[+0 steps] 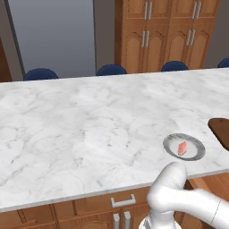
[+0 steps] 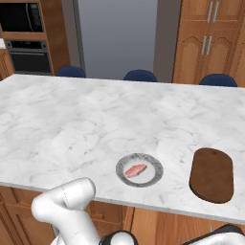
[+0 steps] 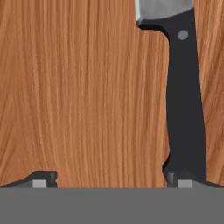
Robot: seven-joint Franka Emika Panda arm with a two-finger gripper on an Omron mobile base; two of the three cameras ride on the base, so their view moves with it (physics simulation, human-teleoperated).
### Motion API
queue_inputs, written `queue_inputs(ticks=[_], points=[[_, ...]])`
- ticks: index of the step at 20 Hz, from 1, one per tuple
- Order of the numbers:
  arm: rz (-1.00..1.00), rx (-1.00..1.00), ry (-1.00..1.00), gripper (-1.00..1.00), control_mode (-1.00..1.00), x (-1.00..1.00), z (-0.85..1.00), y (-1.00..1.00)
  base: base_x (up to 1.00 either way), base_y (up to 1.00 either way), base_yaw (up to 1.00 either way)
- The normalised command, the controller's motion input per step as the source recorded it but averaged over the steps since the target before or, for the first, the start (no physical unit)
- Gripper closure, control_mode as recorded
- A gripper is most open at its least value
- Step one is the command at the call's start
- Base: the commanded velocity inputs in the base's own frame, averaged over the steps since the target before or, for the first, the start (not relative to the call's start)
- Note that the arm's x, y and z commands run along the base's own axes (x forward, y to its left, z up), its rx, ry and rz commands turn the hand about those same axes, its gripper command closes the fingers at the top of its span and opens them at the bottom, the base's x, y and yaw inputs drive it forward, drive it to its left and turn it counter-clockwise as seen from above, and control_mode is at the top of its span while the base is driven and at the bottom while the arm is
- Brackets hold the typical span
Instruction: Pick up the knife from the drawer and place it on the cutting board. Then place the meat from the plate to the cutting board.
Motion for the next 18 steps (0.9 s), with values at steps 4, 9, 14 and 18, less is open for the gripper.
queue_inputs(ticks=[4,9,14,18], points=[[0.0,0.0,-0.21,-1.0,-1.0,0.21,0.0,0.04,0.0,0.0,0.0],[0.0,-0.01,-0.12,-1.0,-1.0,0.3,0.0,0.03,0.0,0.0,0.0],[0.0,-0.03,-0.08,-1.0,-1.0,0.34,0.0,0.0,0.0,0.0,0.0],[0.0,-0.02,-0.03,-1.0,-1.0,0.3,-0.02,0.0,0.0,0.0,0.0]])
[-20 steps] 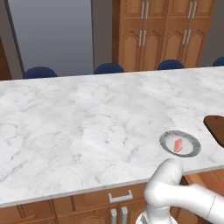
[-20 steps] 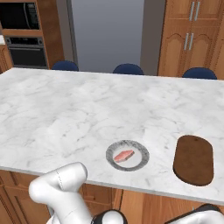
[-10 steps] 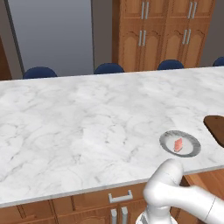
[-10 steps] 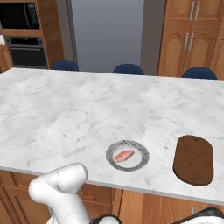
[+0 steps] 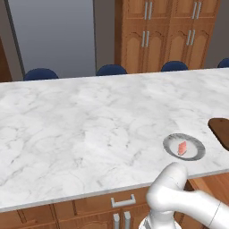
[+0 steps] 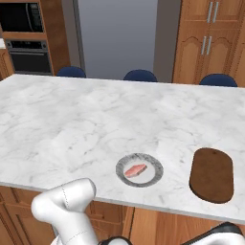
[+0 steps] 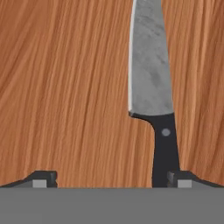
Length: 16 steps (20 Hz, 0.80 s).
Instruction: Pick up the knife from the drawer and place it on the cutting board. Then place the meat from the plate to the cutting board.
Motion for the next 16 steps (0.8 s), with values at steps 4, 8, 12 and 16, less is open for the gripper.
queue_inputs(ticks=[4,8,12,16], points=[[0.0,-0.03,0.0,-1.0,-1.0,0.14,-0.16,-0.07,0.0,0.0,0.0],[0.0,-0.02,0.05,-1.0,-1.0,0.2,-0.11,-0.07,0.0,0.0,0.0],[-0.01,0.0,0.04,-1.0,-1.0,0.2,-0.01,-0.08,0.0,0.0,0.0],[0.0,0.0,0.03,-1.0,-1.0,0.17,0.0,-0.1,0.0,0.0,0.0]])
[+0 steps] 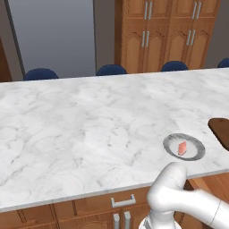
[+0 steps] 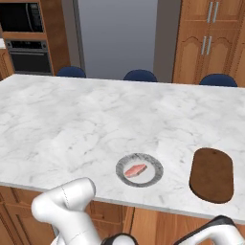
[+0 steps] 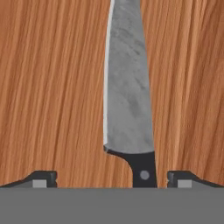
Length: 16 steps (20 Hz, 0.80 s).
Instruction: Pick up the knife from the drawer and place it on the cutting board. Then place the meat from the plate to the cutting board.
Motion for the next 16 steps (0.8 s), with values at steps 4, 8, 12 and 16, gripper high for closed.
queue_inputs(ticks=[4,8,12,16], points=[[0.0,0.0,0.01,-1.0,-1.0,0.08,0.0,-0.18,0.0,0.0,0.0],[0.0,0.0,0.0,-1.0,-1.0,0.0,0.0,-0.23,0.0,0.0,0.0],[-0.01,0.0,0.02,-1.0,-1.0,0.02,-0.03,-0.12,0.0,0.0,0.0],[-0.02,-0.01,0.03,-1.0,-1.0,0.05,-0.07,-0.05,0.0,0.0,0.0]])
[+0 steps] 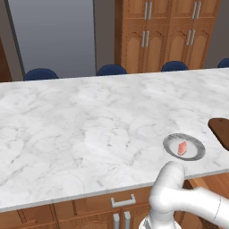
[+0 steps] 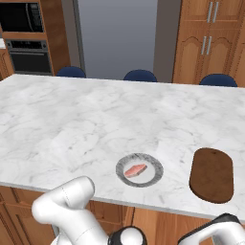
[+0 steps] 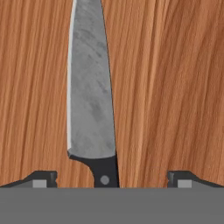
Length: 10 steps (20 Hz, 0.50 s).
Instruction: Pick up the knife from the drawer and place it on the cutting board. Then place the meat from the plate to the cutting board.
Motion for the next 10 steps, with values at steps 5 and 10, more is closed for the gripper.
queue_inputs(ticks=[5,10], points=[[-0.01,-0.03,0.01,-1.0,-1.0,0.0,-0.18,-0.01,0.0,0.0,0.0],[0.0,-0.05,0.0,-1.0,-1.0,0.0,-0.29,0.0,0.0,0.0,0.0]])
